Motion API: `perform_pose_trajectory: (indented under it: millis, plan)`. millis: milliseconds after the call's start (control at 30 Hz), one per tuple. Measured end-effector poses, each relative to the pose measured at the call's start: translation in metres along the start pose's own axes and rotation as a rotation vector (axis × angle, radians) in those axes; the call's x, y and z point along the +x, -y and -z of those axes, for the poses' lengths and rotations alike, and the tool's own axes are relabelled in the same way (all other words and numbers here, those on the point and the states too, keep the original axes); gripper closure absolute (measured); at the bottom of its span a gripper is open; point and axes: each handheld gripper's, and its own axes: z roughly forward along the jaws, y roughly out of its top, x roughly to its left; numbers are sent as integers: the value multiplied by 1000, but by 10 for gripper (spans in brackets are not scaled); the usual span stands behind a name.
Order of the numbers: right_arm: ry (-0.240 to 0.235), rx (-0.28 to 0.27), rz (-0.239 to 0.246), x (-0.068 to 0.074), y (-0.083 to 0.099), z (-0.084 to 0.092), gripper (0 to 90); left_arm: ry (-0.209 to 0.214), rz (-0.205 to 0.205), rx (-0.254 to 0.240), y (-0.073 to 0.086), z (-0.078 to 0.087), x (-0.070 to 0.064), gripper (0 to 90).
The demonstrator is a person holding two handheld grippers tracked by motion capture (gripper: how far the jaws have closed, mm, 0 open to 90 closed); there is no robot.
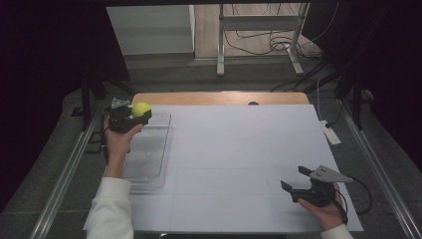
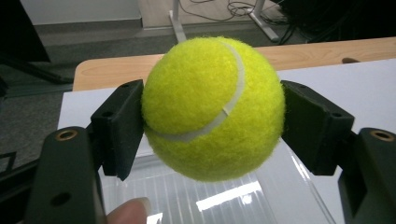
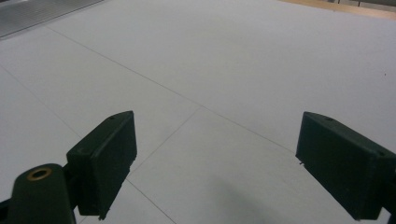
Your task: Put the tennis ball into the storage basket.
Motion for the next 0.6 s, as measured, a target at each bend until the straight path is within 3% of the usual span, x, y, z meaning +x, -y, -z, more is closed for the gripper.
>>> perform_pose_trajectory:
  millis: [367, 600]
  plan:
    - [1, 1, -2, -1, 0, 0, 128, -11, 34, 35, 4, -8, 11, 278]
    - [-1, -5, 0, -1, -1, 1, 128, -53, 20, 96, 4, -20, 13, 278]
